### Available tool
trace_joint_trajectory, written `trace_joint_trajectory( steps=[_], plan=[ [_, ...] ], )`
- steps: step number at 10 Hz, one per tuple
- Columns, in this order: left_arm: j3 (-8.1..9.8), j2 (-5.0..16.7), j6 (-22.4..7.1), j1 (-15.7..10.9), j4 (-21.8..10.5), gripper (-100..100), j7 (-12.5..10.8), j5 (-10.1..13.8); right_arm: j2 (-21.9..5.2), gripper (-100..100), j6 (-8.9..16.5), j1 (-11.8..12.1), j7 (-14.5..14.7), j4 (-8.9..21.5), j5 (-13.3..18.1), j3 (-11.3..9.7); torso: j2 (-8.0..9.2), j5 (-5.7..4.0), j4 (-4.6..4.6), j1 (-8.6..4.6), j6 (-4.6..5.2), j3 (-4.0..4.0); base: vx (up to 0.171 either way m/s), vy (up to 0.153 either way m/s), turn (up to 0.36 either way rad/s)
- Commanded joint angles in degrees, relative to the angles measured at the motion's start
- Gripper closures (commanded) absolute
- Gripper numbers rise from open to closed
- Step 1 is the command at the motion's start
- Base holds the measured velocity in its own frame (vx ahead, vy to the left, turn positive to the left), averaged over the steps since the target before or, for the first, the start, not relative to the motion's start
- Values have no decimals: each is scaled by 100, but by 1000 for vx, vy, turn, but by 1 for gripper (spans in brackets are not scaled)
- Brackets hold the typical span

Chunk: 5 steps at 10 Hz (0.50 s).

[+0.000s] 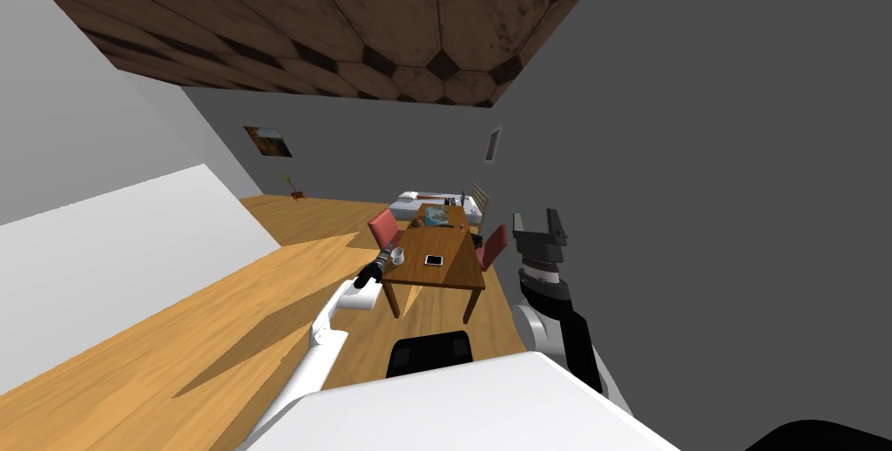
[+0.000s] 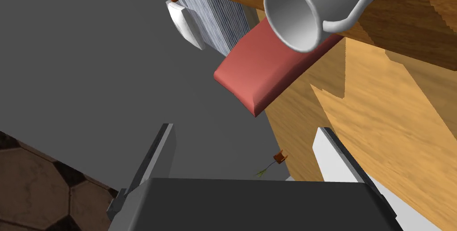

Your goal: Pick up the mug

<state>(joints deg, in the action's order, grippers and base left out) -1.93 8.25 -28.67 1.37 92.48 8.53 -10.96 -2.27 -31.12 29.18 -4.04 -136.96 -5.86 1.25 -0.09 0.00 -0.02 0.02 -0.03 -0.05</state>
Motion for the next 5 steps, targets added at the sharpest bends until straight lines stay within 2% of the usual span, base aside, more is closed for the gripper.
trace_joint_trajectory(
  steps=[1, 2, 3, 5],
  plan=[
    [-6, 15, -286, -148, -241, -100, 15, 44, 0, 0, 0, 0, 0, 0, 0, 0, 0, 0, 0, 0, 0, 0, 26, 5, -51],
    [-12, 23, -469, -250, -393, -100, 23, 76, 0, 0, 0, 0, 0, 0, 0, 0, -3, 0, -1, 0, 0, -2, 34, 3, -46],
    [-12, 23, -526, -250, -393, -100, 23, 76, 0, 0, 0, 0, 0, 0, 0, 0, -6, 0, -1, 0, 0, -3, 25, 1, -13],
    [-25, 47, -890, -443, -681, -100, 32, 155, 0, 0, 0, 0, 0, 0, 0, 0, -2, 0, -1, -1, -1, -1, 26, 1, -20]
  ],
)
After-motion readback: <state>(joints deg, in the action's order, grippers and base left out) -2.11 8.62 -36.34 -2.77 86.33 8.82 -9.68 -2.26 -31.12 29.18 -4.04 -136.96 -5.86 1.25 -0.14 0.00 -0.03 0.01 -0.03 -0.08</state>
